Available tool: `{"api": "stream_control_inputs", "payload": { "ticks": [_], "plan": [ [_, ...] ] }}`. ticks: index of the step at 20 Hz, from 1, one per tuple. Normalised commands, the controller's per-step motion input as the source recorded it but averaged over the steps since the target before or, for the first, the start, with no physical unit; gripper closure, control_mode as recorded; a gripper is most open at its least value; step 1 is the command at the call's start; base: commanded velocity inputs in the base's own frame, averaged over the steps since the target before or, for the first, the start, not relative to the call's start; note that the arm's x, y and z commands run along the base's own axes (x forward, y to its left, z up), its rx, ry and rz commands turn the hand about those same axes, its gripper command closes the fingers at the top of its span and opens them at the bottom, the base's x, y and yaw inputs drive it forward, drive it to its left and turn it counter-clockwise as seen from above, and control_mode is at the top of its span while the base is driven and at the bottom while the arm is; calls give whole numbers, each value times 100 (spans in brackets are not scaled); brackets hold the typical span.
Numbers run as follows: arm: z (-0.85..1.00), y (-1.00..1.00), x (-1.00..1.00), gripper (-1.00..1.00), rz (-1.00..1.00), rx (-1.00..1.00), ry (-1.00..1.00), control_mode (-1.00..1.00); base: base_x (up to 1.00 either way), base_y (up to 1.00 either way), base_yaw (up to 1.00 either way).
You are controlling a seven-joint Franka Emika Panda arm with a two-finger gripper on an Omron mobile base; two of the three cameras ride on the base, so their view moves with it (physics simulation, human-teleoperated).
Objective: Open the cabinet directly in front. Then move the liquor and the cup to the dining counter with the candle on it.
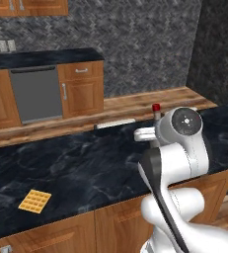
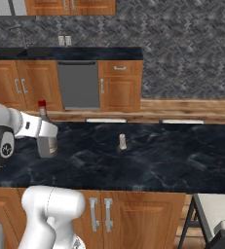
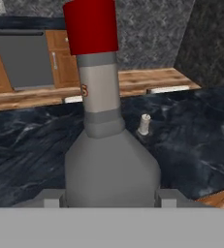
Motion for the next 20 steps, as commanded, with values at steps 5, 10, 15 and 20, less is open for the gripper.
{"api": "stream_control_inputs", "payload": {
  "ticks": [5,10,15,20],
  "plan": [
    [-28,-17,89,100,0,1,0,-100,0,0,0],
    [-32,-10,99,100,0,6,0,-100,0,0,0],
    [-38,-1,64,100,1,1,0,-100,0,0,0],
    [-20,0,31,100,0,0,-1,-100,0,0,0]
  ]
}}
